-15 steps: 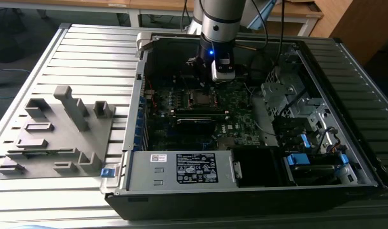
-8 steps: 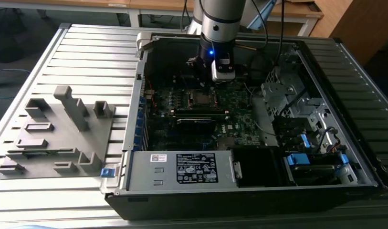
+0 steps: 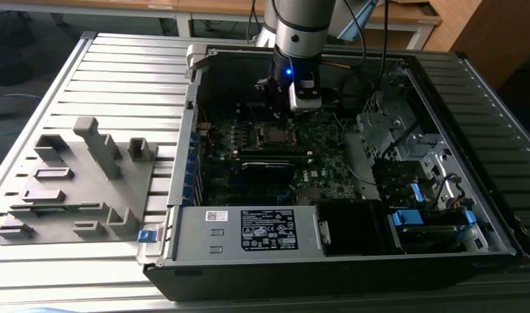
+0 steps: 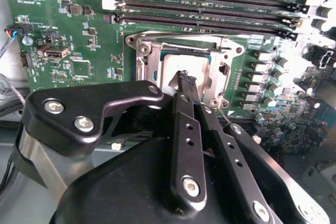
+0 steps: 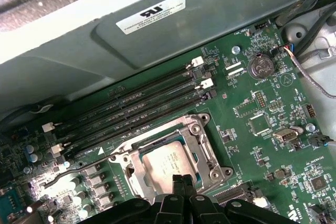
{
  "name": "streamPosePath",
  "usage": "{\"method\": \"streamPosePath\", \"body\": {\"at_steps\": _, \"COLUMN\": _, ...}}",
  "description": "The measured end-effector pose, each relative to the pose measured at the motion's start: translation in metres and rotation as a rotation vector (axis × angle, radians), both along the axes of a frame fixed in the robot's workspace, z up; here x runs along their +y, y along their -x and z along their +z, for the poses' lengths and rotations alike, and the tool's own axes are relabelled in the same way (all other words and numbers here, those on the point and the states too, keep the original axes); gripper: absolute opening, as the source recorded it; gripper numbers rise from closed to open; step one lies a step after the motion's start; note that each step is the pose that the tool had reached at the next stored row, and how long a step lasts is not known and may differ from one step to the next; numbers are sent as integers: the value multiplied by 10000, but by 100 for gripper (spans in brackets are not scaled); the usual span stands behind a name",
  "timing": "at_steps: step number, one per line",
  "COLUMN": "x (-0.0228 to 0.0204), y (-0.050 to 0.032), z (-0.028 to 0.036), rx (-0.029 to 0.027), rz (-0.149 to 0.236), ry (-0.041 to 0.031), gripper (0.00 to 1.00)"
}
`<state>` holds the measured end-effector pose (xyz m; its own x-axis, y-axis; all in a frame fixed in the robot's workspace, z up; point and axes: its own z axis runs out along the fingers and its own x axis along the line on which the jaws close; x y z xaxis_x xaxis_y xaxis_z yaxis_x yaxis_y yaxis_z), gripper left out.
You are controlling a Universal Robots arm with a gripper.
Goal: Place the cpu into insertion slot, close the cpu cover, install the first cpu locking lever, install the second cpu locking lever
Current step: 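Close the cpu cover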
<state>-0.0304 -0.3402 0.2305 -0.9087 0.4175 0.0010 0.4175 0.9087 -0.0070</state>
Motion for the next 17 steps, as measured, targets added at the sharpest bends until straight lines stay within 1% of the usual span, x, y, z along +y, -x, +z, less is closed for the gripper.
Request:
{"method": "streamPosePath", "body": {"at_steps": 8, "x": 0, "y": 0, "z": 0, "rx": -4, "rz": 56, "ry": 0, "gripper": 11}}
{"method": "streamPosePath", "body": {"at_steps": 11, "x": 0, "y": 0, "z": -1, "rx": -39, "rz": 112, "ry": -1, "gripper": 11}}
{"method": "streamPosePath", "body": {"at_steps": 13, "x": 0, "y": 0, "z": -2, "rx": -64, "rz": 222, "ry": -1, "gripper": 11}}
{"method": "streamPosePath", "body": {"at_steps": 17, "x": 0, "y": 0, "z": -5, "rx": -103, "rz": 615, "ry": -2, "gripper": 11}}
